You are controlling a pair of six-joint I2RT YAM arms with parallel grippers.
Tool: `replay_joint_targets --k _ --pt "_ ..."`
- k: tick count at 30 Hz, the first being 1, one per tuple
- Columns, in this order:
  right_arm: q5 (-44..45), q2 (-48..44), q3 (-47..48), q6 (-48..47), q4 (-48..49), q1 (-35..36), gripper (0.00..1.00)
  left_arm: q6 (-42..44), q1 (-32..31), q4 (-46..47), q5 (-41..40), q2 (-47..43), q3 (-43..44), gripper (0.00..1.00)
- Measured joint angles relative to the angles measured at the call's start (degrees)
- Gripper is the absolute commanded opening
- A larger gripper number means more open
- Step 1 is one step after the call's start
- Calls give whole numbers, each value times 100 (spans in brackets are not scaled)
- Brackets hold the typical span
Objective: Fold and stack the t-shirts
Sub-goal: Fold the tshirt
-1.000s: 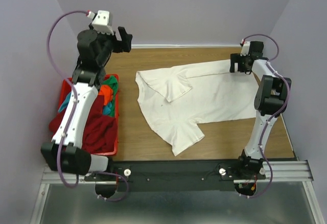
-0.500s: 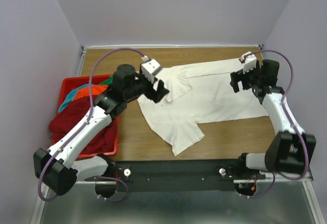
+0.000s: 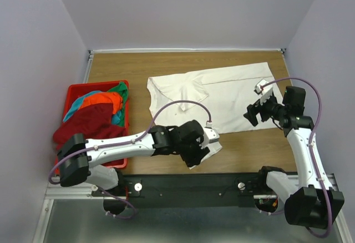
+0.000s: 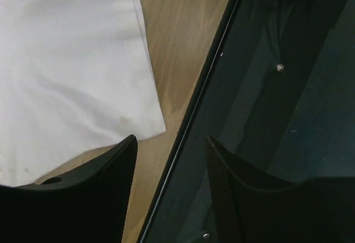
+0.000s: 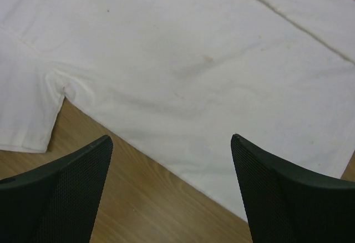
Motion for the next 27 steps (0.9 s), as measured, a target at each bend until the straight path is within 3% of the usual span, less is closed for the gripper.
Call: replay_joint_targets --k 11,24,27 --pt "708 157 -57 514 -107 -48 91 -579 -664 105 -791 1502 -31 49" --pt "796 214 -101 638 -68 -103 91 -693 -745 157 -1268 1895 -22 44" --pt "796 214 -109 654 -63 -111 91 -710 -774 153 -1384 1921 -15 35"
